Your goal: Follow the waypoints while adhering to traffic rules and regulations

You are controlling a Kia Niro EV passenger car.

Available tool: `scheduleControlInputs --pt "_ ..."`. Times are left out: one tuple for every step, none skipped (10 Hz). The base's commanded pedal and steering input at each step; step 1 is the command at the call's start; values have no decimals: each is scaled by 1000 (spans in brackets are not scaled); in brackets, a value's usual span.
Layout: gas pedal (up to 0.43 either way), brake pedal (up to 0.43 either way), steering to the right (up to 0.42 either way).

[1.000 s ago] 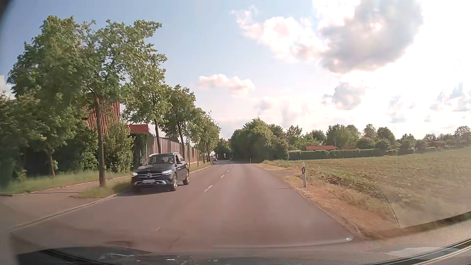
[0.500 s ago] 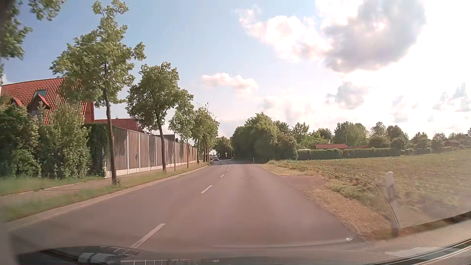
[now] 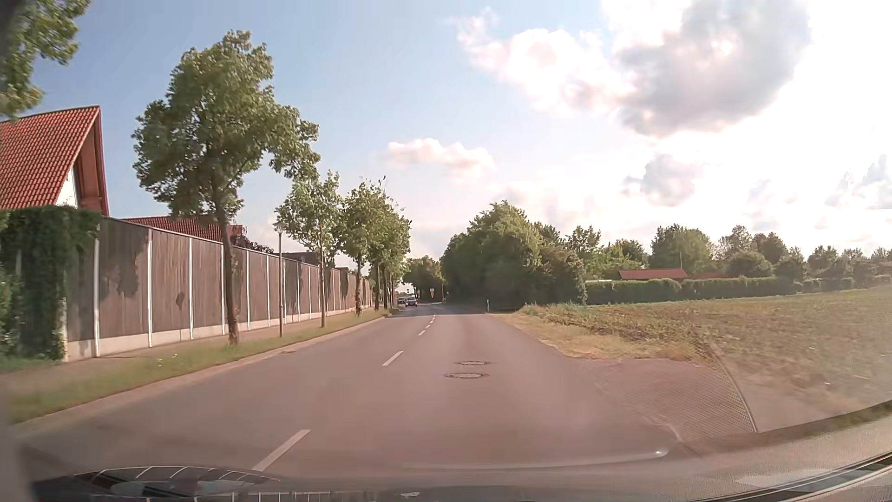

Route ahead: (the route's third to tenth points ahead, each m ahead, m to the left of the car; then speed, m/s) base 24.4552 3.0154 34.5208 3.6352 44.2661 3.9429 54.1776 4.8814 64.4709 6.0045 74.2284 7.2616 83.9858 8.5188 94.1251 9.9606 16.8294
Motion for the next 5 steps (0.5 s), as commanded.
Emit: scheduleControlInputs --pt "138 12 -8" --pt "138 12 -8" --pt "138 12 -8" --pt "138 12 -8" --pt "138 12 -8"
